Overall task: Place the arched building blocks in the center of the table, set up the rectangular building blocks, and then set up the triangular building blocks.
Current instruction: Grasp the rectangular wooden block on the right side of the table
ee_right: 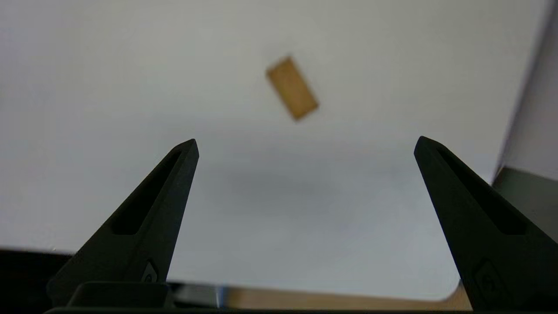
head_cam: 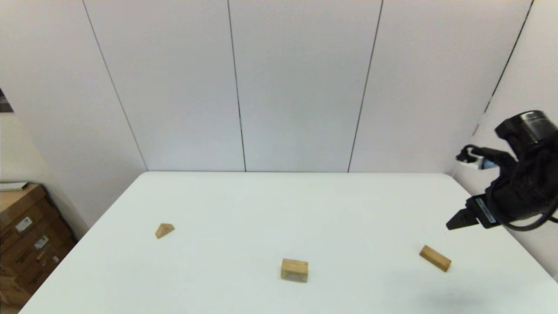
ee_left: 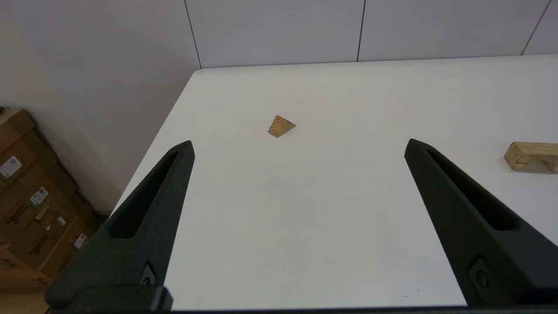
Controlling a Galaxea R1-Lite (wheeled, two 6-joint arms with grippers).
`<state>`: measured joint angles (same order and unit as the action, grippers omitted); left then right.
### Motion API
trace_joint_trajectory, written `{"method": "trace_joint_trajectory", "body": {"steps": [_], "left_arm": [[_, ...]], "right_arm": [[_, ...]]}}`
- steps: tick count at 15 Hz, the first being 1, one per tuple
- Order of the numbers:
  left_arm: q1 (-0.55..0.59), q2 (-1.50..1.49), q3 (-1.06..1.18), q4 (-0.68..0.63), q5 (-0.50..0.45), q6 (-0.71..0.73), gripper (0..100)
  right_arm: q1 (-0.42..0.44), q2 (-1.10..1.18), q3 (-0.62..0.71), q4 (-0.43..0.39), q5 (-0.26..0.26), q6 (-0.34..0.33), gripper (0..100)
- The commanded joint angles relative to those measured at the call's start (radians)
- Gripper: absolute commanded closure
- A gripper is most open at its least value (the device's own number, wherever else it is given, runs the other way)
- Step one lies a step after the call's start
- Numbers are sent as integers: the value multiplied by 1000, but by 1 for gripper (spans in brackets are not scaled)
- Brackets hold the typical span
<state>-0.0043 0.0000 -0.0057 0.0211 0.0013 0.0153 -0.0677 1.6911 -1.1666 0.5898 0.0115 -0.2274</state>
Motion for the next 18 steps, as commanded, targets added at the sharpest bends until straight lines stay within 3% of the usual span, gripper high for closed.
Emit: {"method": "trace_joint_trajectory", "body": {"steps": [1, 2, 6, 12, 18], "left_arm": [[0, 2, 0, 0, 0, 0, 0], [0, 2, 0, 0, 0, 0, 0], [0, 2, 0, 0, 0, 0, 0], [-2, 2, 0, 0, 0, 0, 0], [0, 2, 0, 0, 0, 0, 0]], "right_arm": [[-93, 309, -77, 51, 1, -351, 0], [-104, 338, -91, 51, 5, -418, 0], [-107, 403, -137, 48, 16, -455, 0], [-81, 441, -120, 47, 77, -584, 0], [-43, 478, -120, 38, 77, -652, 0]]}}
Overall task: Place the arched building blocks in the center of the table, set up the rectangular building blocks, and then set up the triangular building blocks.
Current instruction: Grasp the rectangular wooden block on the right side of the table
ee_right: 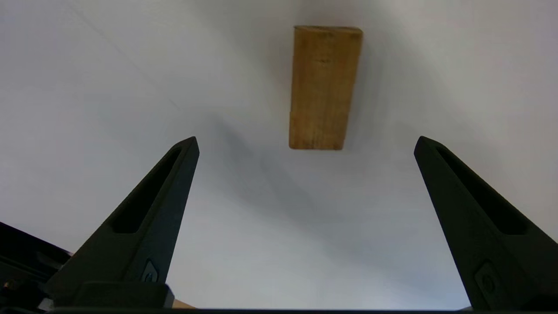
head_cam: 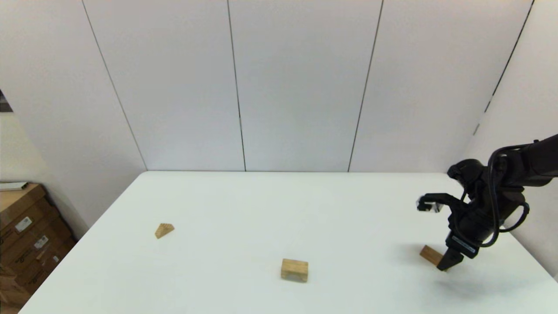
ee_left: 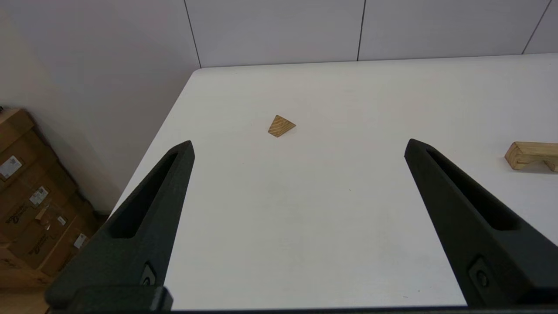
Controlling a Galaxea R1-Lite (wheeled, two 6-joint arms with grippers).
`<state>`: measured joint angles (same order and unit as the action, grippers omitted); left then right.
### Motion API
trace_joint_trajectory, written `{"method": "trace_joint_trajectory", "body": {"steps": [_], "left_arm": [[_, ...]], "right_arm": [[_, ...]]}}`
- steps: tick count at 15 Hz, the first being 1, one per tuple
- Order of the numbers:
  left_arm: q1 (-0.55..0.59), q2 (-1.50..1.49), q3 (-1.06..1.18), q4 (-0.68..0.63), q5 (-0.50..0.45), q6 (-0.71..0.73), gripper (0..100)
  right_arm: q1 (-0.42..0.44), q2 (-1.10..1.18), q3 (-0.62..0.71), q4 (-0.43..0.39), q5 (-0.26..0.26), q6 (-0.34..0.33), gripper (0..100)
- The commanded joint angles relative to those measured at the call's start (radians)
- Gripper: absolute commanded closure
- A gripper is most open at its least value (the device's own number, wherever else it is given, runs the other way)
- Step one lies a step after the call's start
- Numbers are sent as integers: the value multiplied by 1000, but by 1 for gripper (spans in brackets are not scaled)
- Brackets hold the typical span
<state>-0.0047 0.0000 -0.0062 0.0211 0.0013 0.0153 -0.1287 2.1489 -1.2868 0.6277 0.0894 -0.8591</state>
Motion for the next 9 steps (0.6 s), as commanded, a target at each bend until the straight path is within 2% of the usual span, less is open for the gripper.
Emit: {"method": "trace_joint_trajectory", "body": {"steps": [1, 6, 9], "left_arm": [[0, 2, 0, 0, 0, 0, 0], [0, 2, 0, 0, 0, 0, 0], [0, 2, 0, 0, 0, 0, 0]], "right_arm": [[23, 32, 0, -5, 0, -23, 0], [46, 78, -3, -65, -2, -18, 0], [44, 89, -17, -71, -3, -18, 0]]}}
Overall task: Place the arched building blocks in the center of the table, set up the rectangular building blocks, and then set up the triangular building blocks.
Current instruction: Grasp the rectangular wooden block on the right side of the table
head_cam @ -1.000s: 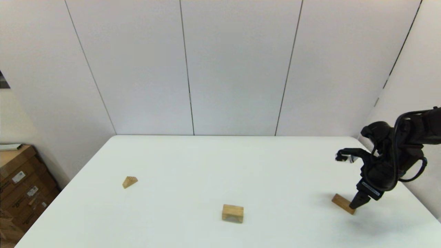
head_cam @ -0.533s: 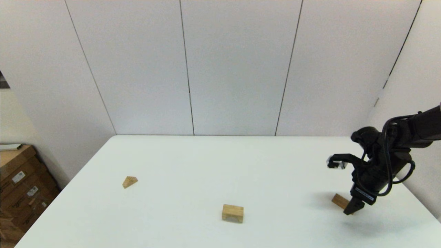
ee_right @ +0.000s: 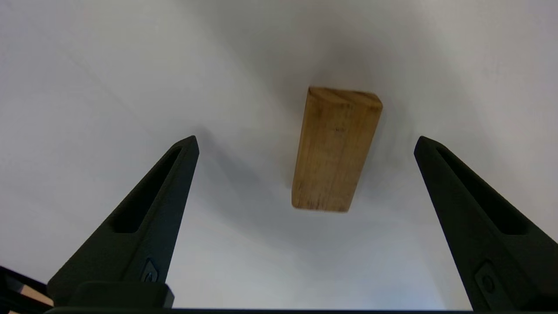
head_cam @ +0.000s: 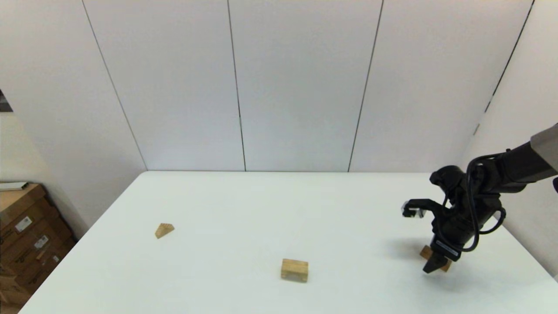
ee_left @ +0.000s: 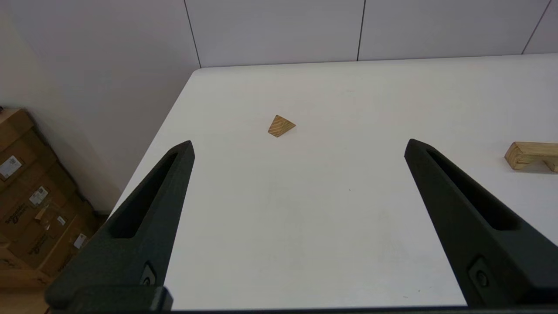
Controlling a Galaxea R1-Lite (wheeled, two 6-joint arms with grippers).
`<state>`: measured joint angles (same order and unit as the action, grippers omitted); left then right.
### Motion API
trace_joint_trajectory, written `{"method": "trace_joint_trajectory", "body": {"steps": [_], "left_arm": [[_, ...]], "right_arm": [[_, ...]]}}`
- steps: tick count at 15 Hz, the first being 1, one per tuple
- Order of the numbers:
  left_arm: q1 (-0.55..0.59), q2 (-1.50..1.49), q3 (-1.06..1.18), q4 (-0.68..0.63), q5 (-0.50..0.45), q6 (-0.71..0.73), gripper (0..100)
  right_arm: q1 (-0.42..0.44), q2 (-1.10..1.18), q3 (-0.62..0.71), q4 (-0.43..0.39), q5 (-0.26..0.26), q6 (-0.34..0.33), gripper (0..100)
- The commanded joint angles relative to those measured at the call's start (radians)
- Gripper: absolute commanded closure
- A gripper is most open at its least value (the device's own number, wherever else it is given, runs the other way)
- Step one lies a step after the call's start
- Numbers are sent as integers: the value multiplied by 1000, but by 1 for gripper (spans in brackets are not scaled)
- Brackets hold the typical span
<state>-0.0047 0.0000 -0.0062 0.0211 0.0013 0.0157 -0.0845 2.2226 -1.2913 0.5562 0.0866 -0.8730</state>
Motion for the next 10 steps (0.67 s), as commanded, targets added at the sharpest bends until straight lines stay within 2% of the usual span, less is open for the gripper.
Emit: {"method": "trace_joint_trajectory", "body": {"steps": [1, 10], "left_arm": [[0, 2, 0, 0, 0, 0, 0], [0, 2, 0, 0, 0, 0, 0]], "right_arm": [[0, 19, -16, 1, -2, -6, 0], [-8, 28, -20, -5, -33, -14, 0]]}}
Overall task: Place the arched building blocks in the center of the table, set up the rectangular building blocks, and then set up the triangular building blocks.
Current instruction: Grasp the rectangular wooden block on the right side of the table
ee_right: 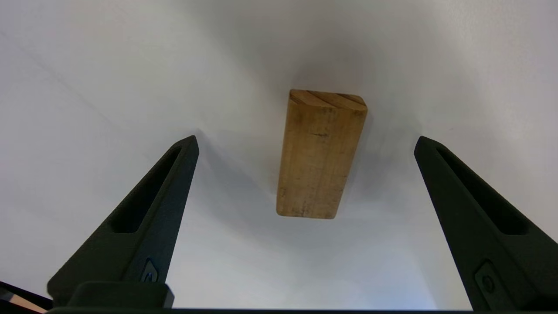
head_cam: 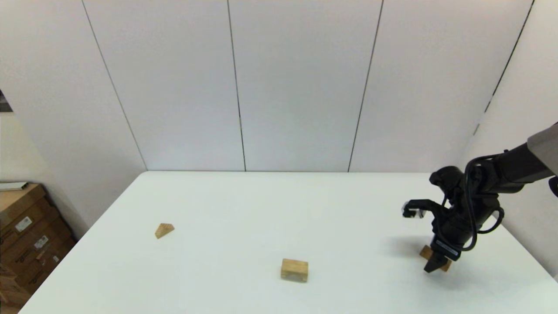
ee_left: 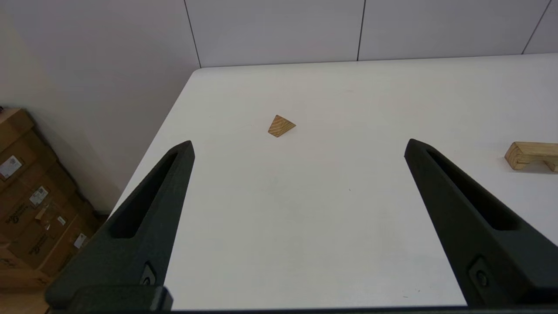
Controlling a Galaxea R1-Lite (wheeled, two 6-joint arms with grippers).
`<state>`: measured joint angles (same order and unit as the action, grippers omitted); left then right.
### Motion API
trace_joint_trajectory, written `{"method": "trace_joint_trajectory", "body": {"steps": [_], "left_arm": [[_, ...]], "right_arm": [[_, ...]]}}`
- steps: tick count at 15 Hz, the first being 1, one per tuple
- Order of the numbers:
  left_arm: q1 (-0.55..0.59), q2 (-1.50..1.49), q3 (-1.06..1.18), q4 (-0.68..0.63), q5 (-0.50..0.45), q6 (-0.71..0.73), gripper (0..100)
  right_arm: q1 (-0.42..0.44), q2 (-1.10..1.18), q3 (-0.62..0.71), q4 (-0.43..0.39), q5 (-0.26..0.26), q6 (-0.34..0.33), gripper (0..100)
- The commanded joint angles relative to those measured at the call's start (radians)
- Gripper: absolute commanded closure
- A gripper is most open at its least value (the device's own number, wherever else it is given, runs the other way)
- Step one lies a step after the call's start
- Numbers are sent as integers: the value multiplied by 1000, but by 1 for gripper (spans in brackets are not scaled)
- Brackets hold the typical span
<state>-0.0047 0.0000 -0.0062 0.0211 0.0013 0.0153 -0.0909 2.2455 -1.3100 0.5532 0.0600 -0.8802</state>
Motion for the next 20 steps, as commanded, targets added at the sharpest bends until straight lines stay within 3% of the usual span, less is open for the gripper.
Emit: {"method": "trace_joint_trajectory", "body": {"steps": [1, 8, 9, 20], "left_arm": [[0, 2, 0, 0, 0, 0, 0], [0, 2, 0, 0, 0, 0, 0], [0, 2, 0, 0, 0, 0, 0], [0, 2, 0, 0, 0, 0, 0]], "right_arm": [[-1, 6, -2, -10, -8, -6, 0], [-3, 12, -3, -18, -8, -6, 0], [-4, 12, -3, -18, -8, -6, 100], [-3, -34, -2, -9, -6, -2, 100]]}}
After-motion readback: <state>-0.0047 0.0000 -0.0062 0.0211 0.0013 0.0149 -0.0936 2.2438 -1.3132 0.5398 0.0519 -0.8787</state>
